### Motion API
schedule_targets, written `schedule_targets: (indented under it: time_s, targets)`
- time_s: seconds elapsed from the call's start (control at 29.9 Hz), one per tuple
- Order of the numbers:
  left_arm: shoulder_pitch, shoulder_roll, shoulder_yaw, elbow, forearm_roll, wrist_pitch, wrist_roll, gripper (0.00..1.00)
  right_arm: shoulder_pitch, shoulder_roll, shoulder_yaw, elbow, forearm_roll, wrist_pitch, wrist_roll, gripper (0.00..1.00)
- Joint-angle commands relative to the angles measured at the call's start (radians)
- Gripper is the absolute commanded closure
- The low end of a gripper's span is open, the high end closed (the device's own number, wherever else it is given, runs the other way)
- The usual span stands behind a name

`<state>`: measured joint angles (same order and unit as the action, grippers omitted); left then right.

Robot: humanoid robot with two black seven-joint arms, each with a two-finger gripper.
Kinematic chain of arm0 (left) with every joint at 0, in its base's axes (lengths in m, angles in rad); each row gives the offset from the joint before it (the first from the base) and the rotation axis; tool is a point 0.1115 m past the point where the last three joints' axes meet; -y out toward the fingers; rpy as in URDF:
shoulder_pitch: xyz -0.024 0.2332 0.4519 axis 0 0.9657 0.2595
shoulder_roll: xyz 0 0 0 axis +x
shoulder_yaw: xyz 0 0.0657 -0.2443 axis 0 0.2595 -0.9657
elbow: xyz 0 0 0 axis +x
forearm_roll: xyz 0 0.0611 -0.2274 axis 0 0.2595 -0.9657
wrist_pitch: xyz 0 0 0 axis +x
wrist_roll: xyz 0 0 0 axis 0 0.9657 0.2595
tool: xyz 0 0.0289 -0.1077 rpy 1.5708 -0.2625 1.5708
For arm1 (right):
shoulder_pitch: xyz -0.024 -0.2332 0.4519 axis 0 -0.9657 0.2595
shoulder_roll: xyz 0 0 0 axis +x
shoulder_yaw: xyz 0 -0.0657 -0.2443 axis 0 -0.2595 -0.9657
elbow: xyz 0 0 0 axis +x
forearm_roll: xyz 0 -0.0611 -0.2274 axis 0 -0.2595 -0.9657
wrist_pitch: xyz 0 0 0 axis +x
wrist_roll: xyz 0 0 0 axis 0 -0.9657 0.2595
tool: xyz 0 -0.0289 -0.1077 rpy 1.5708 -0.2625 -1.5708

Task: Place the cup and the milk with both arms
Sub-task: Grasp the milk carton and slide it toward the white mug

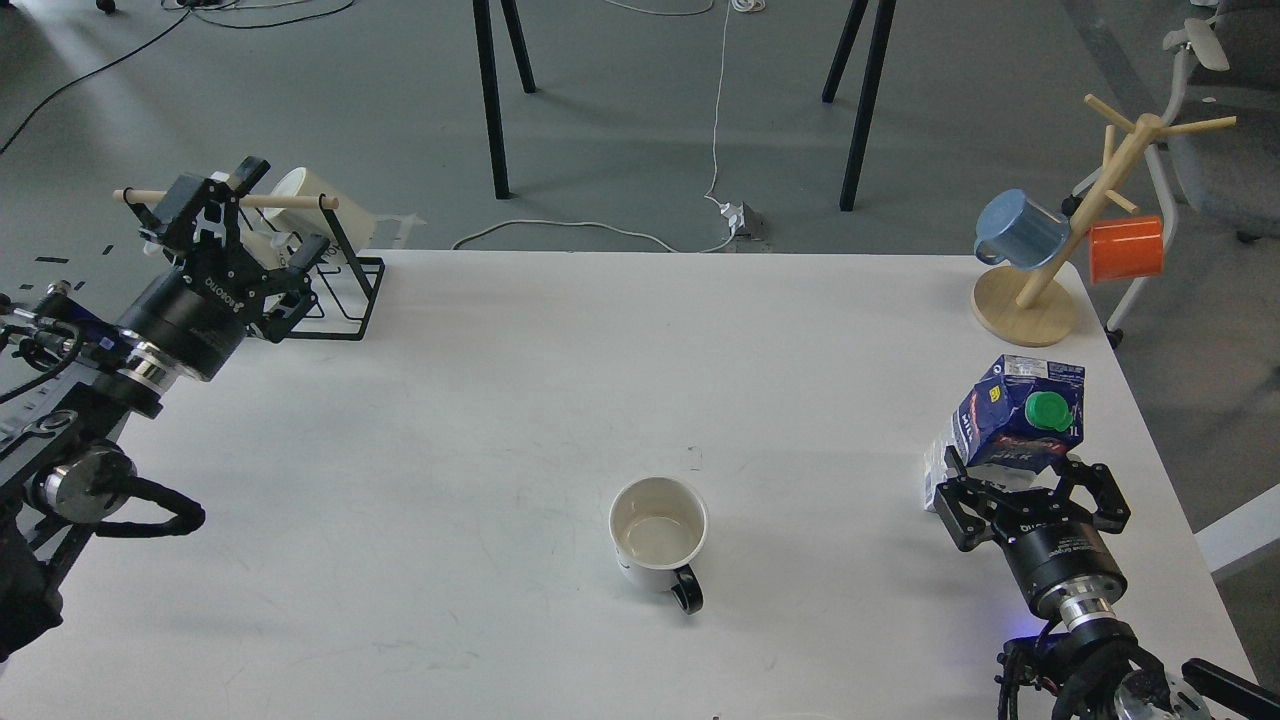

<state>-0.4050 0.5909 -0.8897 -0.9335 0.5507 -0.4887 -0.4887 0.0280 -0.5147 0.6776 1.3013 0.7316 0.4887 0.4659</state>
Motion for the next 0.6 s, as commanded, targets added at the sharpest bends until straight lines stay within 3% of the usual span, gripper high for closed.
schedule_targets:
  time_s: [0.0,0.17,0.27,0.33,0.47,0.57]
  targets:
    - [0.000,0.000,0.000,0.001,0.000,0.000,0.000,0.01,0.000,0.007,0.014,-0.011,0.000,0.000,0.000,0.01]
    - [0.000,0.000,0.000,0.001,0.000,0.000,0.000,0.01,-0.002,0.019,0.016,-0.011,0.000,0.000,0.000,0.04]
    - [0.000,0.001,0.001,0.001,0.000,0.000,0.000,0.01,-0.003,0.019,0.016,-0.011,0.000,0.000,0.002,0.11]
    - [0.000,0.001,0.000,0.002,0.000,0.000,0.000,0.01,-0.005,0.019,0.014,-0.011,0.000,0.000,0.002,0.24]
    - [0.000,0.001,0.000,0.002,0.000,0.000,0.000,0.01,-0.007,0.018,0.004,-0.011,-0.003,0.000,0.002,0.62]
    - [0.000,0.001,0.001,0.012,0.000,0.000,0.000,0.01,-0.008,0.018,0.002,-0.011,-0.014,0.000,0.002,0.74]
